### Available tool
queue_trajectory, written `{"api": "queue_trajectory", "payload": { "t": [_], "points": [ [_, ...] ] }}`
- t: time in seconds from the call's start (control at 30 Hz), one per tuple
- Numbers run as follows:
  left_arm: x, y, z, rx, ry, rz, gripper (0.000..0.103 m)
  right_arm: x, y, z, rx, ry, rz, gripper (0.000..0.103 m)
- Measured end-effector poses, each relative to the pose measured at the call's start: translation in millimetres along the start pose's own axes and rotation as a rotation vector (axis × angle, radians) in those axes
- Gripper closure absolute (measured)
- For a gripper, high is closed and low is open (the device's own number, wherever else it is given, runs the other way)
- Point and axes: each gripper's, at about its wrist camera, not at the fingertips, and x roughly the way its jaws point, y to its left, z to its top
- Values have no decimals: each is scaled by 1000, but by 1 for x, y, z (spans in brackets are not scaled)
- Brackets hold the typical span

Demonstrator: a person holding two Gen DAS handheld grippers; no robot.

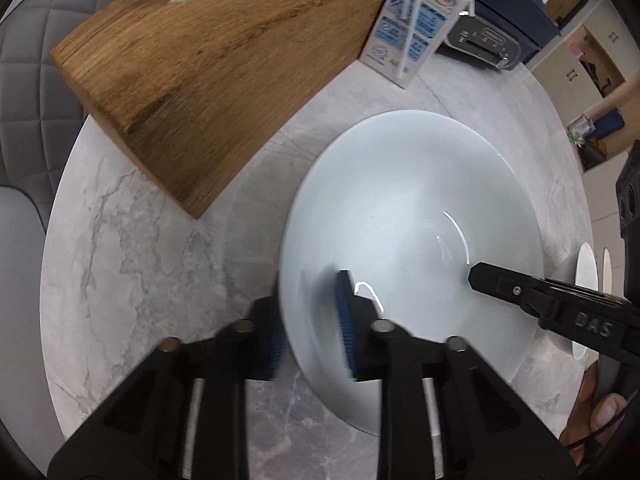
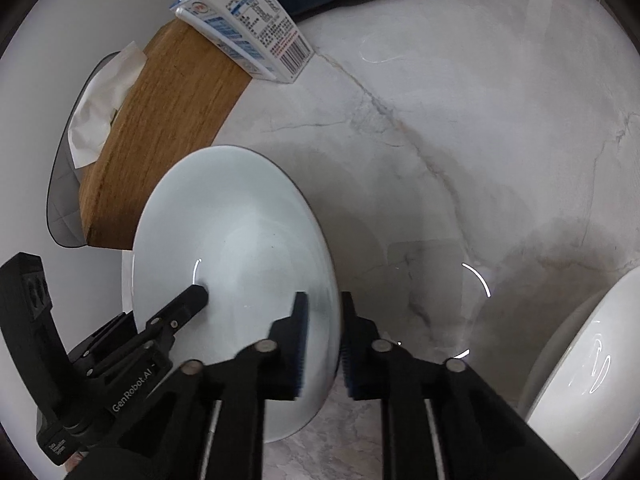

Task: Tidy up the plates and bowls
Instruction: 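Close both grippers on the rim of the large white bowl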

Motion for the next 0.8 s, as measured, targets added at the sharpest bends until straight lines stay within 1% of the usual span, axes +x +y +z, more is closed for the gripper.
{"api": "queue_trajectory", "payload": {
  "t": [0.03,0.13,0.27,0.43,0.57,0.67,0.8],
  "points": [
    [1,-2,1,3,0,5,90,-1,-1,-1,-2,-4,2,92],
    [3,-2,2,-17,6,-20,92,-2,-2,-2,-7,-11,1,92],
    [0,-4,-1,-16,6,-28,95,-3,-3,-5,-14,-15,-13,93],
    [-24,-4,-19,-2,-7,-17,95,-11,3,-18,-46,-21,-20,93],
    [-48,-7,-39,11,-17,-16,95,-26,8,-35,-76,-28,-14,93],
    [-67,-15,-62,31,-33,-17,95,-41,15,-60,-116,-45,-18,92],
    [-89,-25,-100,56,-37,-34,94,-62,11,-96,-143,-54,-6,91]
  ]
}}
